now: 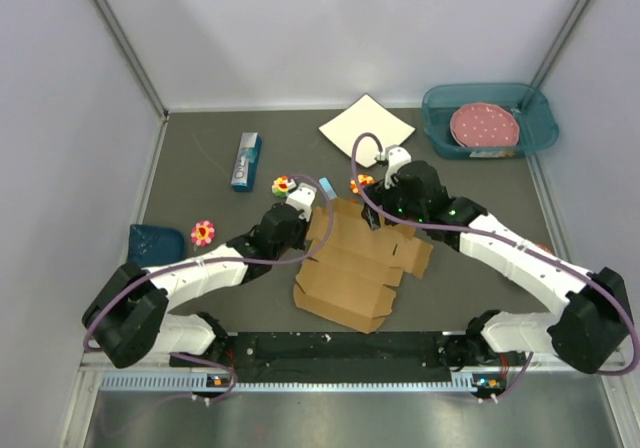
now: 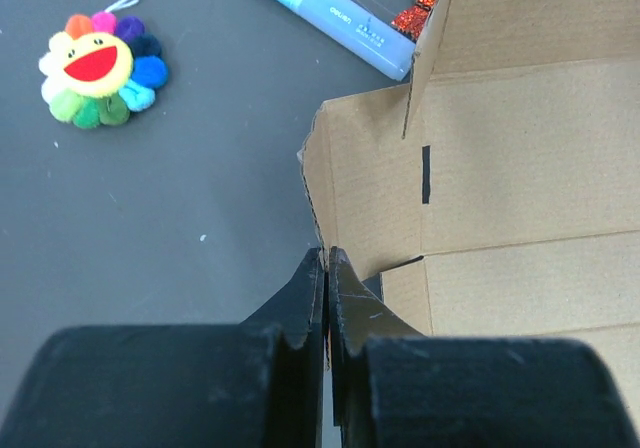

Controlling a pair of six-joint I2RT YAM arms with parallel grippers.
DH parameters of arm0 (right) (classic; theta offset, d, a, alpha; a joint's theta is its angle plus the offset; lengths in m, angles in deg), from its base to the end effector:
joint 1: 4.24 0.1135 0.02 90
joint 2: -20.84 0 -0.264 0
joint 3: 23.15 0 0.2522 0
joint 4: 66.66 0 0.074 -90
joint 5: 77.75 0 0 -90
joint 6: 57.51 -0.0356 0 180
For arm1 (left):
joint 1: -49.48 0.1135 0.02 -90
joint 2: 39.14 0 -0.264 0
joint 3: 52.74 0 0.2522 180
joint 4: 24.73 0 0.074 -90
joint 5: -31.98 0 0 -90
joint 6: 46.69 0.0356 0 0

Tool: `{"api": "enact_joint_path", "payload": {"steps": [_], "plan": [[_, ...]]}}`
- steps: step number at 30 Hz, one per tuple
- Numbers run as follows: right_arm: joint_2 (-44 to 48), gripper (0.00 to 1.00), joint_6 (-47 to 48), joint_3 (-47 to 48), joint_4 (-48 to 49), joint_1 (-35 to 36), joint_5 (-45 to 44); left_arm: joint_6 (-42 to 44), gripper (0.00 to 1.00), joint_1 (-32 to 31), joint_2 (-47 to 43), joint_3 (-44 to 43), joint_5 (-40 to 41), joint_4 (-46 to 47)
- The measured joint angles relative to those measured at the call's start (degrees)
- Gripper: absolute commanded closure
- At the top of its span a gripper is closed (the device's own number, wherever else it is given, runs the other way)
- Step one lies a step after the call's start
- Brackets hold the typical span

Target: Fold the paper box

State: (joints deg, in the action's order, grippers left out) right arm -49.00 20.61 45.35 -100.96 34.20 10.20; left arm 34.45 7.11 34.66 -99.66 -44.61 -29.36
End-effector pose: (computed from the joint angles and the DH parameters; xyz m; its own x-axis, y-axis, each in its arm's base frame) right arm 0.2124 0.1670 0.2916 -0.5698 -0.1896 -0.7996 -0.4918 0.8583 0.1469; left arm 0.2005 -0.1718 0.1962 -0.4600 0.2168 -0.8610 0.4439 0.8960 -0.0115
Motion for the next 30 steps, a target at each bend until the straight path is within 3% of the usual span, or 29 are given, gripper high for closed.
{"api": "enact_joint_path", "payload": {"steps": [15, 24, 30], "plan": [[-15.0, 0.3, 3.4, 0.6, 6.9, 0.0, 1.3, 3.1, 1.0, 0.0, -1.3, -0.3, 0.0, -1.5], [-20.3, 0.31, 5.2, 6.2, 9.3, 0.0, 1.4, 4.3, 1.0, 0.0, -1.9, -0.1, -0.1, -1.6], [-23.5, 0.42, 6.5, 8.7, 9.6, 0.0, 2.2, 4.8, 1.0, -0.1, -1.9, -0.1, -0.2, -1.6]]}}
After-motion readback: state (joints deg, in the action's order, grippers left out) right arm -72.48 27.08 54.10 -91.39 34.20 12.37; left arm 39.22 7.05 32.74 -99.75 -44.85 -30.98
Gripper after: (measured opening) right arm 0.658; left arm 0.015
